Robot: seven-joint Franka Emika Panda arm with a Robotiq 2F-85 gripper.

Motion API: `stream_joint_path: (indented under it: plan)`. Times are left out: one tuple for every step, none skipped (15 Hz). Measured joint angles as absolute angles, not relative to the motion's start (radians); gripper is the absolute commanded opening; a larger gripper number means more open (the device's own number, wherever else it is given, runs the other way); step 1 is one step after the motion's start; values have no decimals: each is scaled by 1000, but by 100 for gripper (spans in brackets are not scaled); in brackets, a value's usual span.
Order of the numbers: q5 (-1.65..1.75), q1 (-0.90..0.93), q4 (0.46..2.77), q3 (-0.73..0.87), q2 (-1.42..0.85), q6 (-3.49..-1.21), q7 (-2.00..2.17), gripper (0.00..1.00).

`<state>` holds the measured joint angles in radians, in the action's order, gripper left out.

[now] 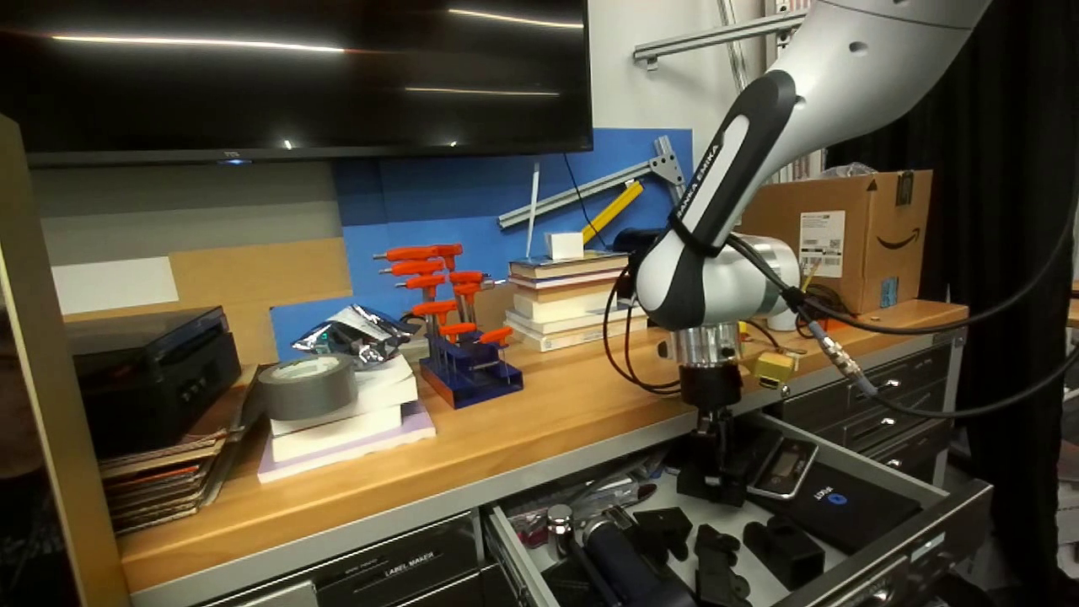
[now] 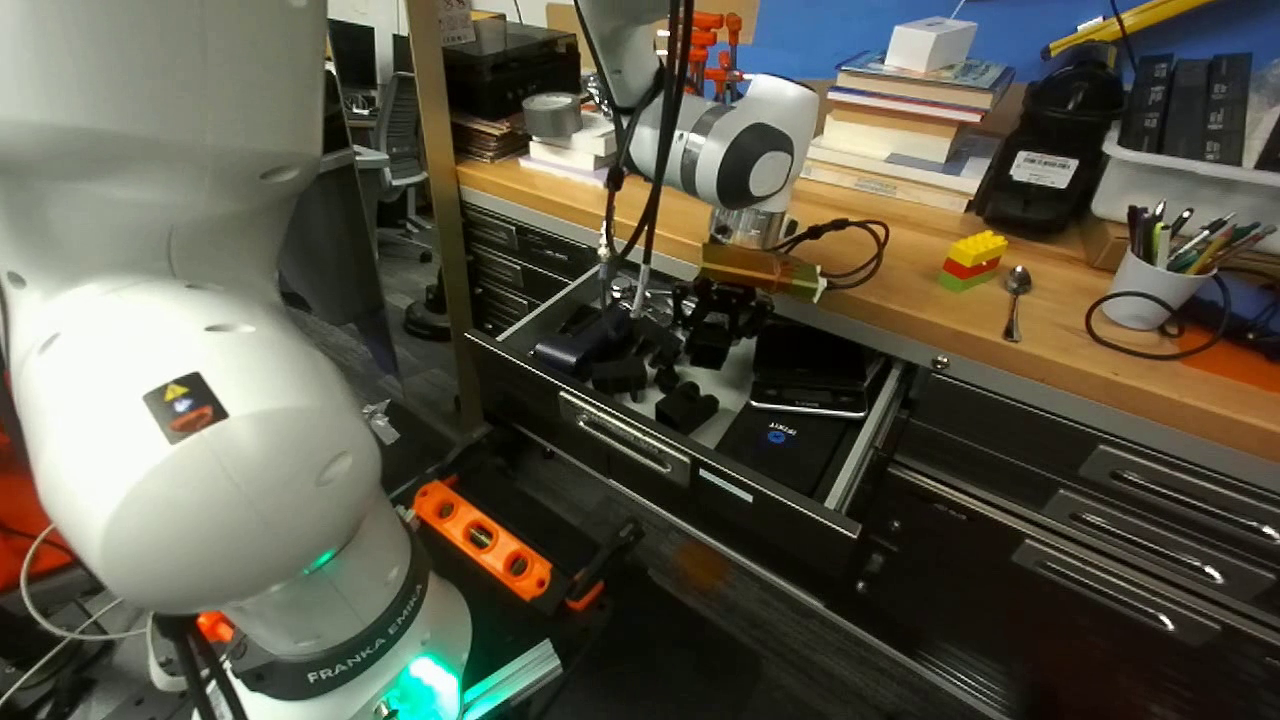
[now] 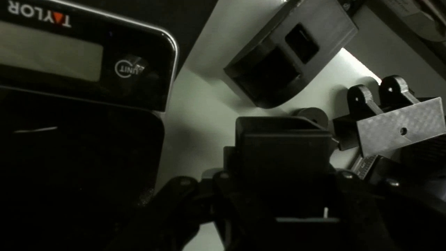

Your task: Pick up the black objects from the countertop, put them in the drawer and close the drawer.

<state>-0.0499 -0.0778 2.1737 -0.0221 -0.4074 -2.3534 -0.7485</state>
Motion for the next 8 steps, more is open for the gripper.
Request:
stream_joint_path:
  plan:
    - [-49, -83, 2170, -23, -418, -2366, -757, 28]
    - [-49, -89, 2167, -24, -428, -2378, -768, 28]
    - [-49, -97, 2164, -26, -437, -2389, -777, 76]
    - [-49, -104, 2162, -28, -445, -2398, -783, 77]
    - [-49, -113, 2162, -32, -451, -2406, -785, 83]
    - [-50, -122, 2161, -36, -456, -2415, -786, 92]
    - [-50, -130, 2161, -41, -459, -2423, -787, 99]
    - [-52, -137, 2161, -45, -461, -2426, -788, 100]
